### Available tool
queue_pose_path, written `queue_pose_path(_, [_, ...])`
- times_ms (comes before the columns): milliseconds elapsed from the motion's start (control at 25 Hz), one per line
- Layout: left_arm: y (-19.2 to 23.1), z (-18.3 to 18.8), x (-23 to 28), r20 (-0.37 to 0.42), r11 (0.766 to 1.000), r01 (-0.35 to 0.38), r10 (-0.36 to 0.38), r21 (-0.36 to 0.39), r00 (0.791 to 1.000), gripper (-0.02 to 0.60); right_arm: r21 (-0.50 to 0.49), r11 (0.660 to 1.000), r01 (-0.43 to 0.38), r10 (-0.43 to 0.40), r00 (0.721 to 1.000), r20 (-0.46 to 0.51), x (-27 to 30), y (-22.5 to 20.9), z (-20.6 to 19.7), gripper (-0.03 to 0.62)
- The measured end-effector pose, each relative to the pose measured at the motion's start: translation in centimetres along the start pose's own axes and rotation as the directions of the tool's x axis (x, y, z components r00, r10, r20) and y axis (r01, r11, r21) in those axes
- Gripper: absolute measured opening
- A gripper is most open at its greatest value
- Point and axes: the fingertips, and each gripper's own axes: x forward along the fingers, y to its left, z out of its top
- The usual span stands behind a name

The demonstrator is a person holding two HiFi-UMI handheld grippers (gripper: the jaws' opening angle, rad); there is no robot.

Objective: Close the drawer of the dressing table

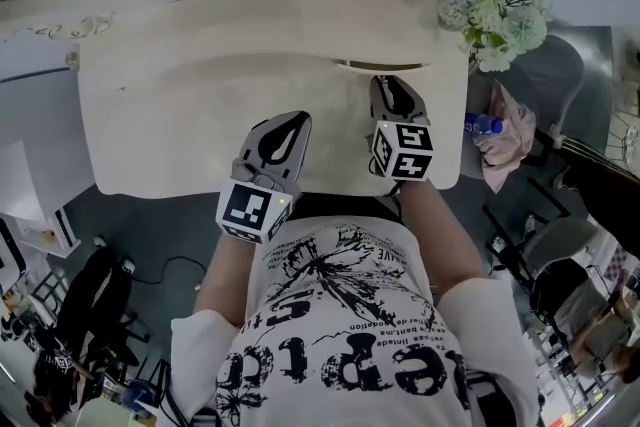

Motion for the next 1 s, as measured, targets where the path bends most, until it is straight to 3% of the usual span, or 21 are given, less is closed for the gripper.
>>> queue_pose_path(760, [1.0, 2.1, 0.7, 0.012, 0.999, -0.027, 0.027, 0.017, 1.000, 0.020, -0.053, 0.998, -0.028, 0.027, 1.000, -0.002, 2.3, -0.3, 2.4, 0.106])
queue_pose_path(1000, [0.6, 3.1, 0.0, 0.037, 0.999, -0.037, 0.037, 0.013, 0.999, 0.020, -0.103, 0.994, 0.023, -0.026, 0.999, -0.025, 1.3, -0.2, 2.3, 0.120])
